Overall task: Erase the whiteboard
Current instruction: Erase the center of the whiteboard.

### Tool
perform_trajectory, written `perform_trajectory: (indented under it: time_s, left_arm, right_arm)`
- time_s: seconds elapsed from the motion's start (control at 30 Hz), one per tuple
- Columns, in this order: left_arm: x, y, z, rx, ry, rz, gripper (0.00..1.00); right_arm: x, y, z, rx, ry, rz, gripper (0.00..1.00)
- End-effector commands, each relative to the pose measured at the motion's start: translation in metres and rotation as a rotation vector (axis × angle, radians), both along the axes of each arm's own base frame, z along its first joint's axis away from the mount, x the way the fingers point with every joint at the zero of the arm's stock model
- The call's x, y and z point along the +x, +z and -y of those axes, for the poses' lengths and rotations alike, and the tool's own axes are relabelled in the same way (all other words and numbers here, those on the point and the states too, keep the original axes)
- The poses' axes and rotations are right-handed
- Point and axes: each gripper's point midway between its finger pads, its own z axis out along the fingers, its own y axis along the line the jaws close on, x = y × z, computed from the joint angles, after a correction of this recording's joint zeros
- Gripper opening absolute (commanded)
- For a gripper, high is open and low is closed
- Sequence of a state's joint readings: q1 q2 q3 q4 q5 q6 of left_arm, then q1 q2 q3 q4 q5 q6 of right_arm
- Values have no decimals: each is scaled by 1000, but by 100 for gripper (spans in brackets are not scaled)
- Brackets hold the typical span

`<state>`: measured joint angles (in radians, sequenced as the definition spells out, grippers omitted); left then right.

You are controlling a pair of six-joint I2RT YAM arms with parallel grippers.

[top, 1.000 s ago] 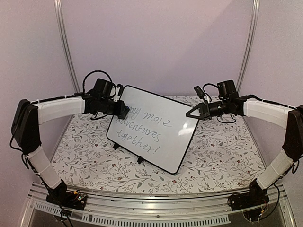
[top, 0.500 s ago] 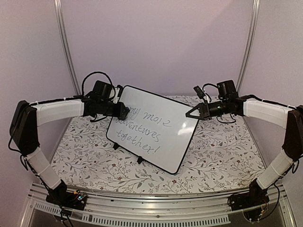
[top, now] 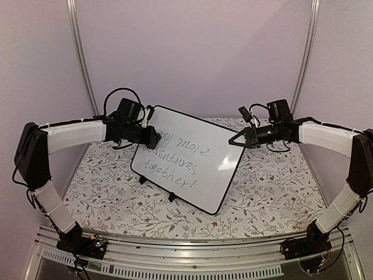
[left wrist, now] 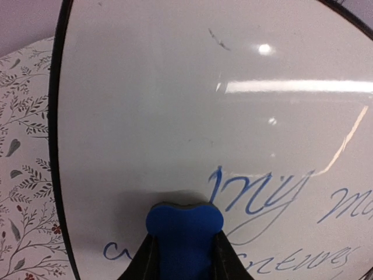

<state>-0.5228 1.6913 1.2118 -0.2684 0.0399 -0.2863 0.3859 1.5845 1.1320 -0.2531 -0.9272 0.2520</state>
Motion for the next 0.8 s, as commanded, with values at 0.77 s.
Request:
perform_trajectory:
  time_s: [0.77]
  left_arm:
    - [-7,-9,-6,61,-64,-37,0]
  right_arm:
    - [-5,-10,-16,-10,70,-5,0]
